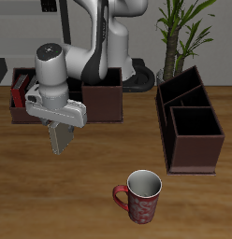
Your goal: Place the red book into the back desk caddy's left compartment and place the black book into the back desk caddy's left compartment and place the yellow book into the left desk caddy's right compartment
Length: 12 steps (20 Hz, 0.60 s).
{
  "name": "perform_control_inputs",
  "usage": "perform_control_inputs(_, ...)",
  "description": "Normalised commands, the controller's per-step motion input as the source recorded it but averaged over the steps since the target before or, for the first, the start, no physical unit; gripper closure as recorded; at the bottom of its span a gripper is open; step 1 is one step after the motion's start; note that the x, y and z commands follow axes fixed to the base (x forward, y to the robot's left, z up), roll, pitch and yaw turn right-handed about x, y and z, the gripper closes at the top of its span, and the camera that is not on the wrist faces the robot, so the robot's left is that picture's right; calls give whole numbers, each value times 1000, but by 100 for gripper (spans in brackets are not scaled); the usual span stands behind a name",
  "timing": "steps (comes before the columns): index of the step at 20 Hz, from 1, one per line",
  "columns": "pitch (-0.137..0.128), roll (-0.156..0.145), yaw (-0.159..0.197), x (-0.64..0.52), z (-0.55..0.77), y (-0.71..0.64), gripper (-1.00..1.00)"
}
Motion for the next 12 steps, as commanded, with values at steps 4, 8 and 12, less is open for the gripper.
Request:
perform_control_inputs(4,30,-19,-5,74,-132,-27,100)
perform_control_inputs(8,11,6,-11,-4,-63,31,100)
perform_control_inputs(12,0,7,-5,66,118,31,100)
